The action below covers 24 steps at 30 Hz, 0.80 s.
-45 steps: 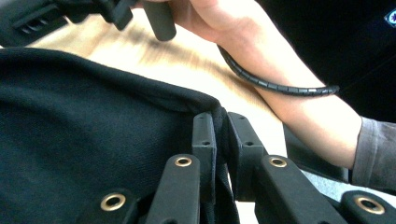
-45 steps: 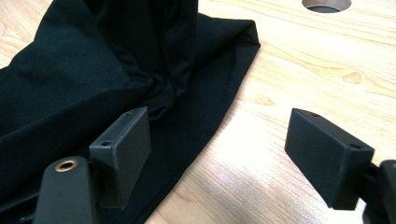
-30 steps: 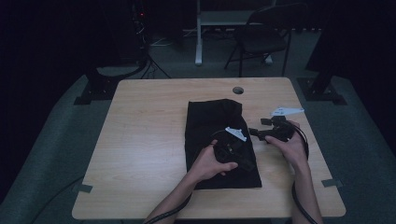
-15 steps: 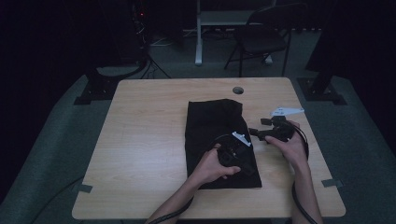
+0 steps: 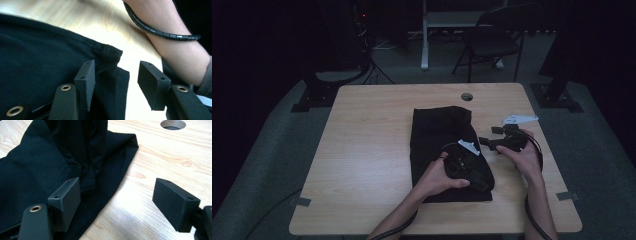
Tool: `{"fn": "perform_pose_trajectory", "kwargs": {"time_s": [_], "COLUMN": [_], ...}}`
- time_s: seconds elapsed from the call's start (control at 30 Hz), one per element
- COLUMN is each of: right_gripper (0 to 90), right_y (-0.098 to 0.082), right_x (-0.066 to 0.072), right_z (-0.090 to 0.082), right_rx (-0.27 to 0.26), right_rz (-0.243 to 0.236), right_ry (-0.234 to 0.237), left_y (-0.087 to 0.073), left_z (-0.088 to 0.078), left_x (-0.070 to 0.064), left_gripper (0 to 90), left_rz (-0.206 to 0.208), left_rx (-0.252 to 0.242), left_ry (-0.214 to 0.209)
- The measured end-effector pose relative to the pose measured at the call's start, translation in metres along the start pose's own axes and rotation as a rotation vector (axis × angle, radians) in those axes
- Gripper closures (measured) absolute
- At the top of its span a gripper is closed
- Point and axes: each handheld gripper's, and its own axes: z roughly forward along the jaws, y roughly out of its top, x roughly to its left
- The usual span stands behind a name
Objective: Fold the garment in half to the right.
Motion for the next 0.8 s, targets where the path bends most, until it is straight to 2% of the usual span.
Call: {"fn": "perform_pose_trajectory", "kwargs": {"time_s": [0.17,0.3,0.4,0.5,0.67,0.73,0.8], "right_gripper": [21.6,21.7,21.6,21.6,21.6,21.6,21.6], "right_y": [0.0,0.0,0.0,0.0,0.0,0.0,0.0], "right_x": [0.0,0.001,0.001,0.001,0.001,0.002,0.001], "right_z": [0.001,0.002,0.002,0.002,0.003,0.003,0.003], "right_rx": [-0.001,0.003,0.006,0.005,0.01,0.009,0.007], "right_rz": [-0.001,-0.002,-0.006,-0.002,-0.006,-0.006,-0.005], "right_ry": [-0.001,0.001,0.003,0.004,0.005,0.006,0.007], "left_y": [0.006,0.013,0.018,0.026,0.045,0.052,0.06], "left_z": [-0.019,-0.038,-0.052,-0.065,-0.084,-0.089,-0.093], "left_x": [0.001,0.008,0.012,0.013,0.019,0.022,0.025], "left_gripper": [39.3,32.5,31.9,31.9,31.2,31.2,31.2], "left_rz": [0.022,0.004,-0.011,0.008,0.013,0.015,0.031], "left_rx": [-0.101,-0.192,-0.246,-0.269,-0.334,-0.353,-0.364], "left_ry": [0.082,0.122,0.163,0.217,0.274,0.297,0.337]}}
